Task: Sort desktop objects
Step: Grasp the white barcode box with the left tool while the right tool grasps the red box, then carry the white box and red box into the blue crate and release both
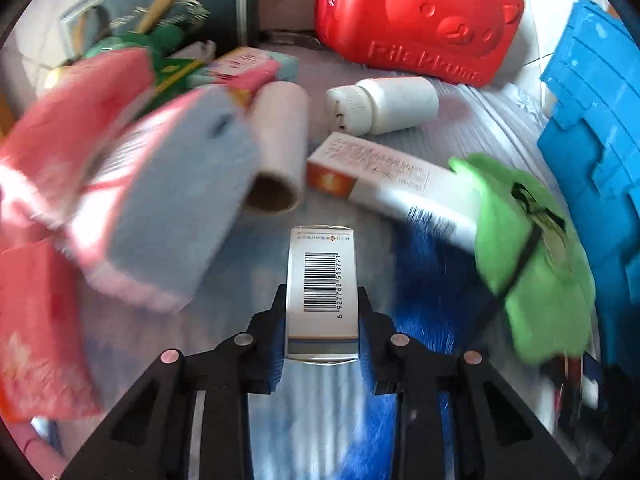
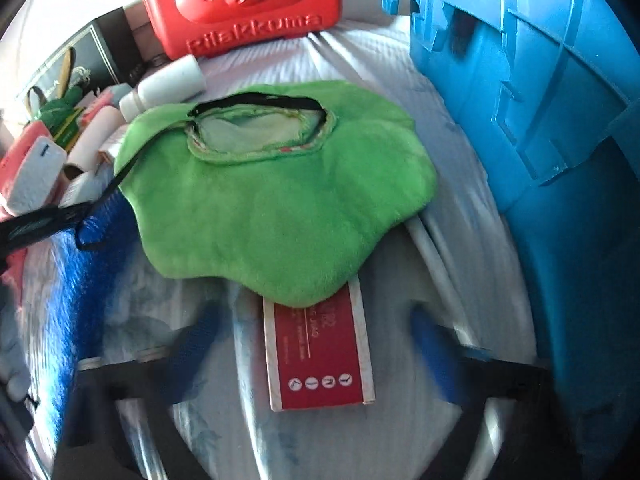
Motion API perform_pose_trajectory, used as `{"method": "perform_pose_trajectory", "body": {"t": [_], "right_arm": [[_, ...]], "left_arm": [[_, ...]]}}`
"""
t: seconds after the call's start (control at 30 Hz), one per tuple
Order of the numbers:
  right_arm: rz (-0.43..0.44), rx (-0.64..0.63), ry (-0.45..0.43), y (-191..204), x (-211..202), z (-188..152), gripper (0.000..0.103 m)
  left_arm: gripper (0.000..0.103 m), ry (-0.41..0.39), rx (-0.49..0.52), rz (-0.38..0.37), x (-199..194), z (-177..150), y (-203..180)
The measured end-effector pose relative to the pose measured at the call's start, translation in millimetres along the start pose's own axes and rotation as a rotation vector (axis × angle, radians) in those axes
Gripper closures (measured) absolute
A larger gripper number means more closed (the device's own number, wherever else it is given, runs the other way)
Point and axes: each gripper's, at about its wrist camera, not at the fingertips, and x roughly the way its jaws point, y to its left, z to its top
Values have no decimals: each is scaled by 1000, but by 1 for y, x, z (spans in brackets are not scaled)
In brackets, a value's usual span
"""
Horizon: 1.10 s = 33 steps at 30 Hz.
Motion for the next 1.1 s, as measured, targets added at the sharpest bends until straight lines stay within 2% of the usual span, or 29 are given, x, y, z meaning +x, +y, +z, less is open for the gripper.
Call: {"method": "perform_pose_trajectory", "body": {"t": [0.13, 0.23, 0.37, 0.47, 0.67, 0.9, 1.1], "right_arm": [[34, -23, -5, 8, -14, -5, 58], [56, -39, -33, 17, -45, -11, 59], [142, -85, -57, 34, -90, -34, 60], [175, -130, -120, 43, -131, -48, 60], [188, -191, -338, 53, -223, -53, 60], [162, -199, -554, 28, -308, -51, 60], [91, -179, -636, -29, -349, -39, 60]], "left_arm": [[74, -45, 5, 4, -46, -21, 13], [74, -98, 2, 9, -87, -38, 23], [74, -153, -9, -15, -131, -59, 27], [74, -220, 0, -21, -165, -68, 24], [74, -359, 37, -56, -234, -82, 8], [74, -500, 93, -83, -299, -80, -35], [74, -555, 146, -109, -336, -72, -103]]}}
